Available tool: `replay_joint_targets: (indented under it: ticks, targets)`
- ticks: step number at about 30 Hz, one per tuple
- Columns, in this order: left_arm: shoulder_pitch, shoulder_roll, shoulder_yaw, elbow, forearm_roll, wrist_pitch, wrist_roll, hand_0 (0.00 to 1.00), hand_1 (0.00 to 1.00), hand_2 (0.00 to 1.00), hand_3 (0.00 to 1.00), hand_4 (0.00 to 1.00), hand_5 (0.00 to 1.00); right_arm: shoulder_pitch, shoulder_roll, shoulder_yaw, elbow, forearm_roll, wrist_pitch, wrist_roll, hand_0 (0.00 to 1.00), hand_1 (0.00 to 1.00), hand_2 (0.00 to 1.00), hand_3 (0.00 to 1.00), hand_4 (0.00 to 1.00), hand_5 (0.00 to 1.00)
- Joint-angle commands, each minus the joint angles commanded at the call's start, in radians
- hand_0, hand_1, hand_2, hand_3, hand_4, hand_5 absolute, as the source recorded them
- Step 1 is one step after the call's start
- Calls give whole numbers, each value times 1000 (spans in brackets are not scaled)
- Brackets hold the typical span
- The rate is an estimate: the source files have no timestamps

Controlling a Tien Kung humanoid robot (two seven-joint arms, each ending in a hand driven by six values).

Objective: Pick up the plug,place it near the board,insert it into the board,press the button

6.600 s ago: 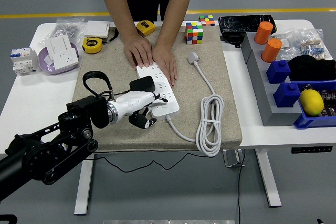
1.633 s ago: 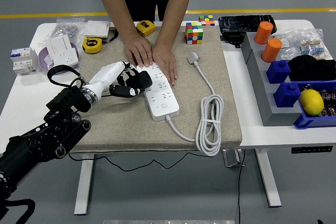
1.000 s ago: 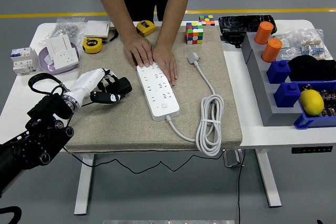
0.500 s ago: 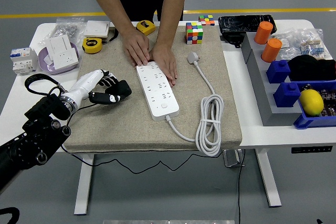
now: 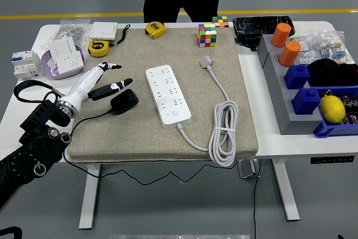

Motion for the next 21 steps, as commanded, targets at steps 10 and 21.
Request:
replay_joint_targets:
  ticks: [10,21]
  targets:
    - [193,-119,-358,-193,-85,-38,-8,886,957,916,879,998,933,-8,5,-2,0,-11,8,-3,960,819,757,792,998,978]
    - [399,-138,-522,-464,-507,-202,73,943,974,921,902,998,998,-14,8,12,0,-13,8,-4,954,818,755,791,998,932]
